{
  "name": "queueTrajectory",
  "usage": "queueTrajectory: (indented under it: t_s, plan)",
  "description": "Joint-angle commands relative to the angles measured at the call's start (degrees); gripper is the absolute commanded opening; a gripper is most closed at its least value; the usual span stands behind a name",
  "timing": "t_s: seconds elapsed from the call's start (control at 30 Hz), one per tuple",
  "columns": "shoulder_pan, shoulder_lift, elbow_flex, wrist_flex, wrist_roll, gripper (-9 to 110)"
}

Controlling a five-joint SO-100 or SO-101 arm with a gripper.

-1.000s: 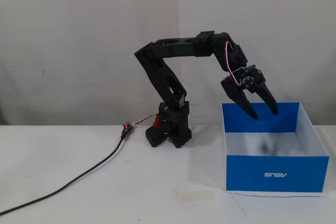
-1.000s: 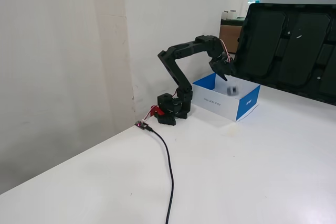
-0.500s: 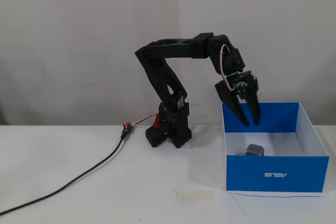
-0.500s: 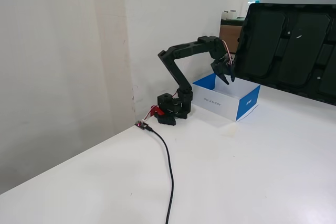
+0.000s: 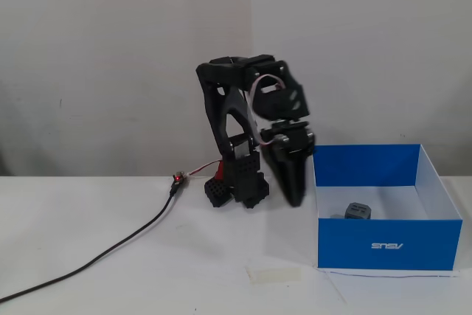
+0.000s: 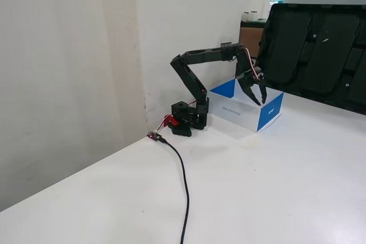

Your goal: Pick the gray block and keep it in the box.

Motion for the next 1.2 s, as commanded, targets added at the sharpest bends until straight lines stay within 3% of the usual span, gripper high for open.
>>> queueTrajectory:
  t_s: [0.0,0.43,1.17]
  plan:
    - [9.6,3.8,0.1,-1.8,-0.4,0]
    - [26.5,13.9,19.6,-15.6,0.1,0]
    - [31.3,35.6,48.3,-24.4,0.1,0]
